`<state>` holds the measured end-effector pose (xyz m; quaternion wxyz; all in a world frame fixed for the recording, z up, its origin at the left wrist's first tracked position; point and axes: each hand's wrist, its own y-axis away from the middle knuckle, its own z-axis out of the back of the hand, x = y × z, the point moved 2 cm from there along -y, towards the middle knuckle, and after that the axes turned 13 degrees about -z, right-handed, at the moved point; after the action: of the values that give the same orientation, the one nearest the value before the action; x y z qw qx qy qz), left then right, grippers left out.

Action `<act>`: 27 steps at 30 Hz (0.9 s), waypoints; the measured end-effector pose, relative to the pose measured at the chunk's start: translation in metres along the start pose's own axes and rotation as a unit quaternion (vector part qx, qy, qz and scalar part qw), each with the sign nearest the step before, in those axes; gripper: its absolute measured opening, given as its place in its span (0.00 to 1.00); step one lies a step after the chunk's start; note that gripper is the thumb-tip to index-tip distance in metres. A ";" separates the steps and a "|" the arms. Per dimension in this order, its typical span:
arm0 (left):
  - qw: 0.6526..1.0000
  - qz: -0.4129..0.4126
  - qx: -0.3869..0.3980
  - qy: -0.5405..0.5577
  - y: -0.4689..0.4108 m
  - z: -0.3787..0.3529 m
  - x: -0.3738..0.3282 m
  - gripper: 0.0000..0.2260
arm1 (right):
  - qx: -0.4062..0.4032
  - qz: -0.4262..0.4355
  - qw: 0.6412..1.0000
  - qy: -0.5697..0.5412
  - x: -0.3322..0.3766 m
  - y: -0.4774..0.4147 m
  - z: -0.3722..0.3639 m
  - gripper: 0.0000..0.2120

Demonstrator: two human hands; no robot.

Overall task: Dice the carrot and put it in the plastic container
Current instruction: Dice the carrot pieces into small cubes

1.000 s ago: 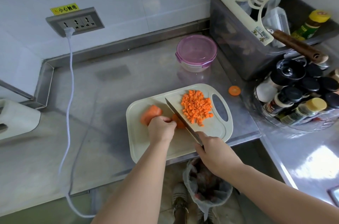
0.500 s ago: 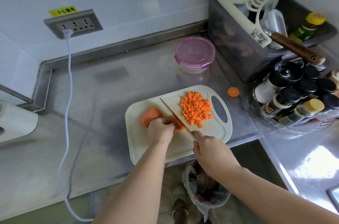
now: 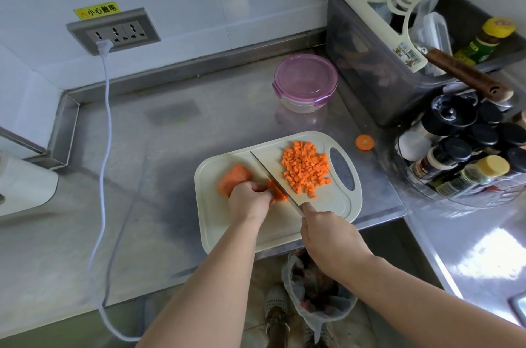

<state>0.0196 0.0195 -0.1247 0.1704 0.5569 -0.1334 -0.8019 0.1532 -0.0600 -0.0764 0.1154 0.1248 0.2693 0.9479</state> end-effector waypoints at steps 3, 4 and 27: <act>1.000 0.001 -0.005 0.003 -0.001 -0.001 0.000 0.09 | 0.004 -0.001 1.000 0.019 -0.001 -0.003 0.002 0.14; 1.000 -0.002 -0.004 0.000 -0.002 -0.001 0.000 0.09 | 0.008 -0.006 1.000 0.015 -0.001 -0.005 0.001 0.14; 1.000 -0.009 -0.010 0.014 0.006 0.003 -0.001 0.07 | -0.022 0.009 0.997 -0.075 0.004 0.004 0.003 0.14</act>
<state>0.0180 0.0146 -0.1208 0.1704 0.5678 -0.1181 -0.7966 0.1495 -0.0608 -0.0707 0.1297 0.1951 0.2381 0.9426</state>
